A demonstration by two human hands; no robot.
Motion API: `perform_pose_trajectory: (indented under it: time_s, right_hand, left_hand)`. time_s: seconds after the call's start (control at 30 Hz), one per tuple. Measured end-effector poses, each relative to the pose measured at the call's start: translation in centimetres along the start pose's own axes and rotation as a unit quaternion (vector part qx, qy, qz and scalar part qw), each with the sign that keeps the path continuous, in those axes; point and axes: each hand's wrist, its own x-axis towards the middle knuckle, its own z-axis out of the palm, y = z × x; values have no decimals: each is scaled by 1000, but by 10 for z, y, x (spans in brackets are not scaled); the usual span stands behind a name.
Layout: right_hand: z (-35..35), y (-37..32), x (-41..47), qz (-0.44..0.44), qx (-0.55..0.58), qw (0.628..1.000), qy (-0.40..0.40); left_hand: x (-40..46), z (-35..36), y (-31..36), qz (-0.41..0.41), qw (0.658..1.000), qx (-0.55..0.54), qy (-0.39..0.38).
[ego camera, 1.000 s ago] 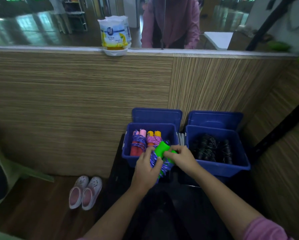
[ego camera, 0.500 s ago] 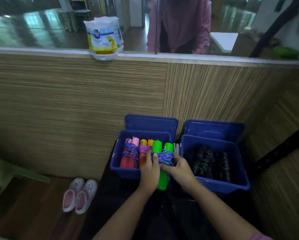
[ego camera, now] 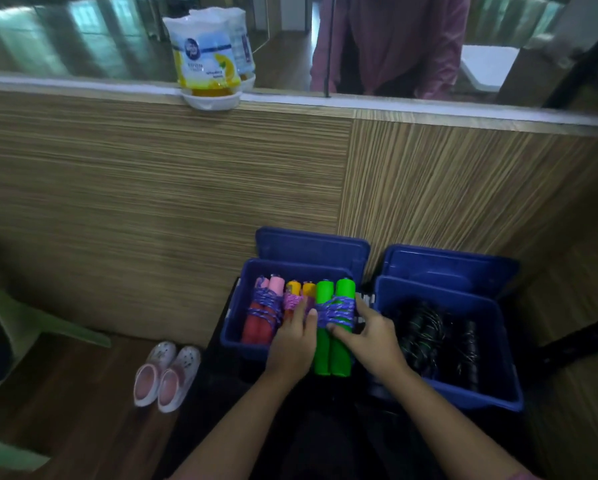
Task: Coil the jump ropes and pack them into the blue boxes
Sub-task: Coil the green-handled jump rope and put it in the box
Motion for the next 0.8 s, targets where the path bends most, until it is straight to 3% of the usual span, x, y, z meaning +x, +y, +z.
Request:
perform_pose_trajectory:
  time_s: [0.1, 0.23, 0.37, 0.5, 0.8]
  right_hand:
    - [8, 0, 14, -8, -33, 997, 75]
    - [20, 3, 35, -14, -106, 990, 93]
    - [37, 5, 52, 36, -200, 979, 33]
    - [55, 14, 51, -27, -428, 903, 34]
    - [71, 43, 59, -109, -540, 834, 26]
  left_hand:
    - [15, -31, -28, 85, 978, 181, 65]
    - [44, -64, -74, 63, 948, 307, 53]
    - [56, -76, -96, 10, 967, 252, 26]
    - [60, -81, -104, 38, 984, 172, 33]
    - [66, -74, -111, 25, 994, 103, -4]
